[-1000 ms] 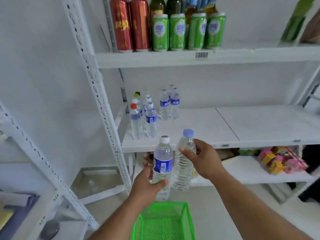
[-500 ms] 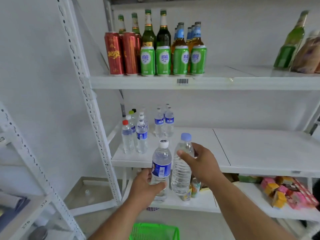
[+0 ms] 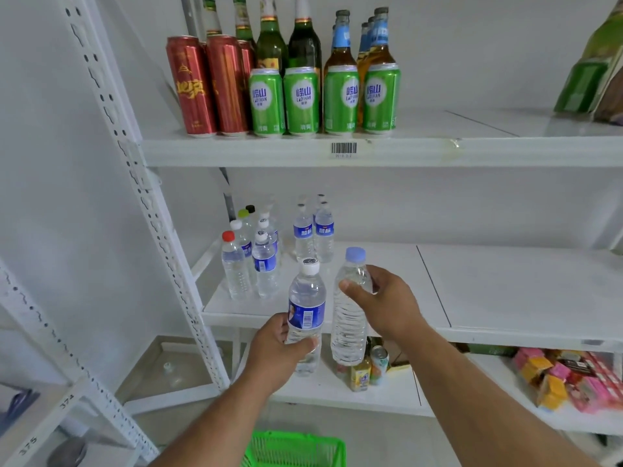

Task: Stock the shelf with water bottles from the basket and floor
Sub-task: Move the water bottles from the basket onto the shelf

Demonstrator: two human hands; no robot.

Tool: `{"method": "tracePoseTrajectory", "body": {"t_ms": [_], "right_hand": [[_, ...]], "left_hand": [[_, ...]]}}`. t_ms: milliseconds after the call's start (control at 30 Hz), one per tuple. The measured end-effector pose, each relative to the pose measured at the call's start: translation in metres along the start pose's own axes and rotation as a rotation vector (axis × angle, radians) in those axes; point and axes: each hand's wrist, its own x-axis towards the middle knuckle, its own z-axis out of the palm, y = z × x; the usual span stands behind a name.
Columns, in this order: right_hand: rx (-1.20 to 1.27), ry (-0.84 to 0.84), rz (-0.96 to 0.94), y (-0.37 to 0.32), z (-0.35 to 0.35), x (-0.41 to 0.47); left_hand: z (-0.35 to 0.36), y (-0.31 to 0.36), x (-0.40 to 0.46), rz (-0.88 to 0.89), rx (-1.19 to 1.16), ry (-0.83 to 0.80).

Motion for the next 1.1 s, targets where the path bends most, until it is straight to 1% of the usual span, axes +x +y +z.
{"method": "tracePoseTrajectory", "body": {"t_ms": [200, 533, 733, 933, 1100], "right_hand": [[-0.067, -0.002, 0.042, 0.001, 0.018, 0.055], [-0.072, 0.106, 0.108, 0.008, 0.054, 0.133], [-0.102, 0.069, 0.139, 0.025, 0.065, 0.178], [-0.103, 0.013, 0.162, 0.047, 0.080, 0.225], [-0.092, -0.030, 0.193, 0.063, 0.094, 0.261]], "left_hand": [[-0.002, 0.002, 0.056, -0.002, -0.002, -0.014], [-0.006, -0.011, 0.148, -0.047, 0.007, -0.018], [0.002, -0.015, 0.197, -0.079, 0.028, -0.019], [0.018, -0.016, 0.240, -0.082, 0.048, 0.019], [0.033, -0.018, 0.278, -0.129, 0.030, 0.048]]}}
